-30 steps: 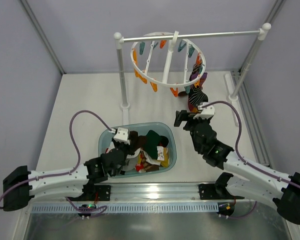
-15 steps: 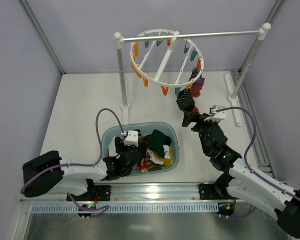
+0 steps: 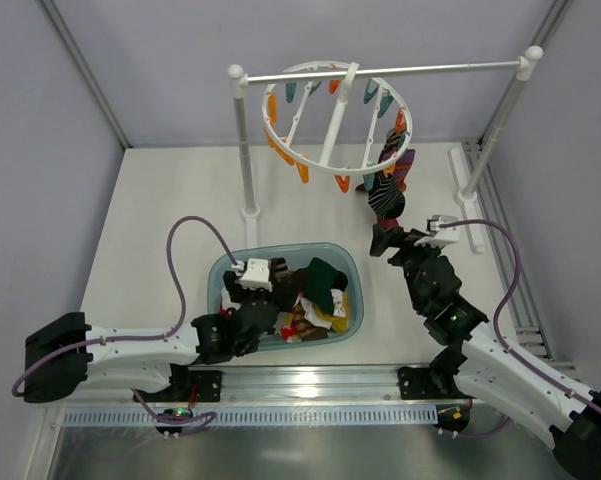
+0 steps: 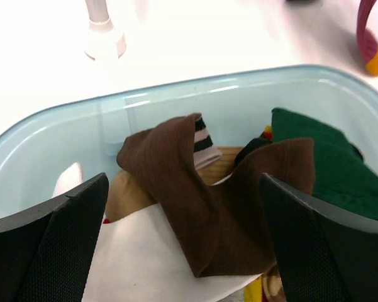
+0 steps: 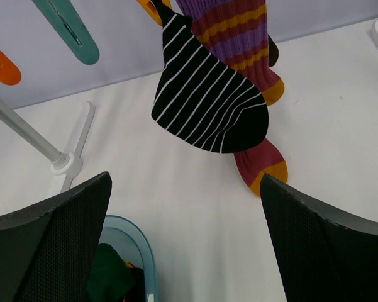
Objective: Remove the socks clipped to the hanger
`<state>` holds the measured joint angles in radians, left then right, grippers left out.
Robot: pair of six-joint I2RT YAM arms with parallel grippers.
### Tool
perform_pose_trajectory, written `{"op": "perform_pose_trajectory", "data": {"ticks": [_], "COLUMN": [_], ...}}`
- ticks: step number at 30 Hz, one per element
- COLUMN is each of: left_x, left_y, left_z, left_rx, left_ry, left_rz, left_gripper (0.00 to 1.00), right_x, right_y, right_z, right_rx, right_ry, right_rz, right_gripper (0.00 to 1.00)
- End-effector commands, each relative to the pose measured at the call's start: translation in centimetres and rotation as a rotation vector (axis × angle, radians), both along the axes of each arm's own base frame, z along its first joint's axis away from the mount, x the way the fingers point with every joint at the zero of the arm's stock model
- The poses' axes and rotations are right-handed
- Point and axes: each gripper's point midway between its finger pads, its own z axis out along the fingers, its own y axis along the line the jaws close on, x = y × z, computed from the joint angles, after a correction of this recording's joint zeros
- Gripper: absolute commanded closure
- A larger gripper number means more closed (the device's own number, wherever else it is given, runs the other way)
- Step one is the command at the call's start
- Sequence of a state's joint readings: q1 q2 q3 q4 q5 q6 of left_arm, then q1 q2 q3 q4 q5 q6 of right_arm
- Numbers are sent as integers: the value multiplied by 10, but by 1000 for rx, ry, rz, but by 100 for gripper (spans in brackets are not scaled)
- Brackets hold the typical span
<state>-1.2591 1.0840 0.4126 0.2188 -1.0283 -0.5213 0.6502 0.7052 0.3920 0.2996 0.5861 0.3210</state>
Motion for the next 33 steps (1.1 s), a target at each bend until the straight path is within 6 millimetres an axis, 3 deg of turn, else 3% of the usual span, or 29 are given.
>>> {"op": "perform_pose_trajectory", "data": {"ticks": [1,5,9,10,11,12,13,14,15,16,17,20,24,26,31,32,33], "left_x": [5,8,10,7,17,27,24,30,41,45,43,46,64,78,103,112,120], "left_y": [-1,-24,-67,-85,-91,-106,-125,-133,-140,-153,-167,-197,-212,-210,-214,-215,-217], "left_z": [35,58,80,83,83,85,86,87,109,95,107,104,117,120,118,125,112], "left_rx": [-51,-54,-61,-75,-83,-114,-143,-149,-178,-149,-172,-219,-384,-481,-566,-600,-604], "left_ry": [-62,-126,-192,-192,-183,-158,-137,-134,-206,-205,-243,-263,-321,-360,-421,-439,-419], "left_rz": [40,-63,-224,-318,-347,-379,-488,-511,-521,-554,-609,-724,-810,-810,-766,-747,-734], "left_gripper": [0,0,0,0,0,0,1,0,0,0,0,1,0,0,0,0,0], "right_x": [-1,-3,4,7,9,15,19,22,26,29,29,32,33,31,28,28,28], "right_y": [-4,-15,-27,-29,-26,-36,-36,-39,-45,-49,-51,-65,-86,-97,-109,-108,-108], "right_z": [15,15,10,10,5,3,2,-4,-7,-7,-14,-18,-27,-32,-35,-34,-33], "right_rx": [60,66,73,88,89,97,105,118,127,142,155,183,236,252,265,263,264], "right_ry": [-56,-78,-86,-92,-86,-86,-92,-83,-85,-97,-88,-110,-119,-125,-136,-140,-142], "right_rz": [-12,-47,-70,-71,-45,-71,-63,-69,-73,-83,-87,-111,-153,-165,-174,-167,-165], "right_gripper": [0,0,0,0,0,0,0,0,0,0,0,0,1,0,0,0,0]}}
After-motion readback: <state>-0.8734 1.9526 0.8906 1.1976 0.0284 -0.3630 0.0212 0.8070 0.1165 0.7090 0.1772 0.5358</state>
